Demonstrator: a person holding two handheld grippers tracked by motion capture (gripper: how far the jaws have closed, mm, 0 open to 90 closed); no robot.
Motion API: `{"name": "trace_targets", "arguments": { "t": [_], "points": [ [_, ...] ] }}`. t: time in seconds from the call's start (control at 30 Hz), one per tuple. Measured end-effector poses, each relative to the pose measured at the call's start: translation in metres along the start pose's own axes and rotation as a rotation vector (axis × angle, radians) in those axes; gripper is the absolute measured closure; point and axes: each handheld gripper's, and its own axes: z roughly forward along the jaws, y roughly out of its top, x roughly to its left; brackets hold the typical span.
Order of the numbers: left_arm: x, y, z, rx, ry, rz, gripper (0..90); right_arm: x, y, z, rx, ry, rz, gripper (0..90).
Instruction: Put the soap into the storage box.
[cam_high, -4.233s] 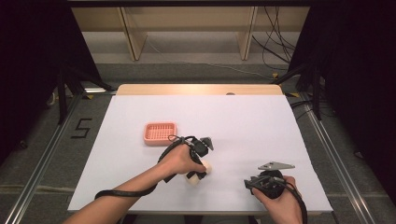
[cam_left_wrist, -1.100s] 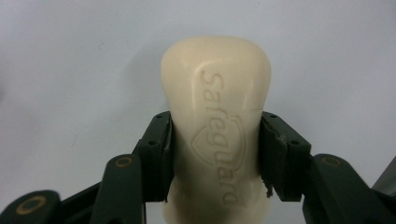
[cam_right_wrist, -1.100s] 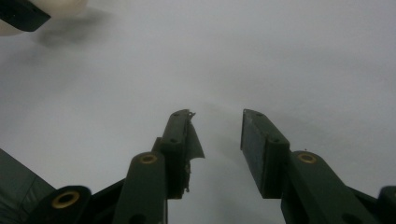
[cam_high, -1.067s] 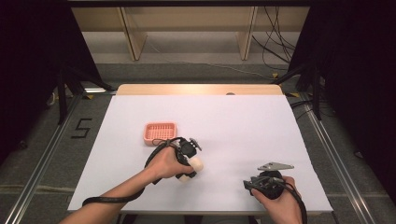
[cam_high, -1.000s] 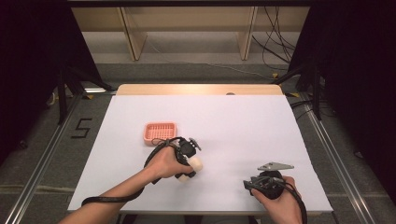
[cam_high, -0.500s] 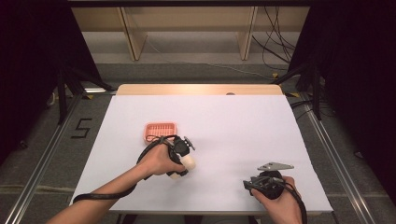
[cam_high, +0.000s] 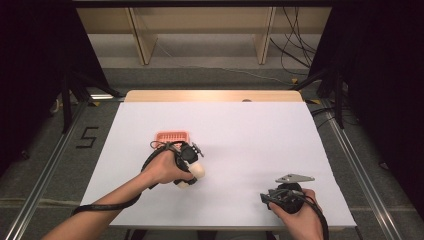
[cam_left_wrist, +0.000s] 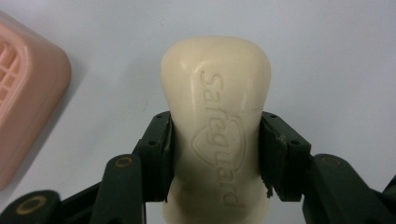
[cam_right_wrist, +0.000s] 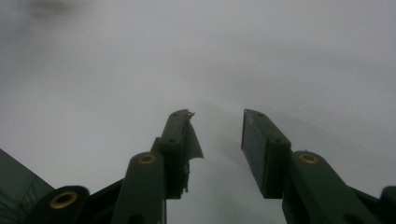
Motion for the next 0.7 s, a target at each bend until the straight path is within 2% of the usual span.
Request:
{"name": "trace_targets", "arguments": {
  "t": [0.13,0.17,0.37,0.4,0.43,0.53,0.57,0.63,0.67,0.7],
  "points": [
    [0.003,0.000,-0.003,-0.008,0.006,-0.004,49.3,0.000,0.000,0.000,0.001,-0.005,0.001,62.5],
    [0.004,-0.001,-0.004,-0.015,0.009,-0.017,49.3,-0.002,0.000,0.001,0.010,-0.038,-0.015,62.5],
    [0.010,-0.001,-0.008,-0.025,0.021,-0.025,49.3,-0.002,0.000,0.001,0.008,-0.034,-0.014,62.4],
    [0.012,-0.001,-0.008,-0.026,0.022,-0.023,49.3,0.000,0.000,0.000,0.001,-0.005,0.002,62.4],
    [0.012,-0.001,-0.009,-0.024,0.025,-0.027,49.3,0.000,0.000,0.000,0.001,-0.001,-0.001,62.4],
    [0.016,-0.002,-0.009,-0.029,0.032,-0.028,49.3,-0.002,0.000,0.000,0.006,-0.037,-0.017,62.4],
    [0.016,-0.002,-0.009,-0.032,0.035,-0.037,49.3,-0.002,0.000,0.000,0.006,-0.036,-0.015,62.3],
    [0.018,-0.003,-0.009,-0.031,0.037,-0.028,49.3,-0.002,0.000,0.000,0.006,-0.035,-0.016,62.3],
    [0.019,-0.003,-0.009,-0.031,0.038,-0.035,49.3,-0.002,0.000,0.000,0.005,-0.032,-0.015,62.4],
    [0.020,-0.004,-0.009,-0.030,0.039,-0.033,49.3,0.000,0.000,0.000,-0.003,-0.005,0.001,62.3]
  ]
}}
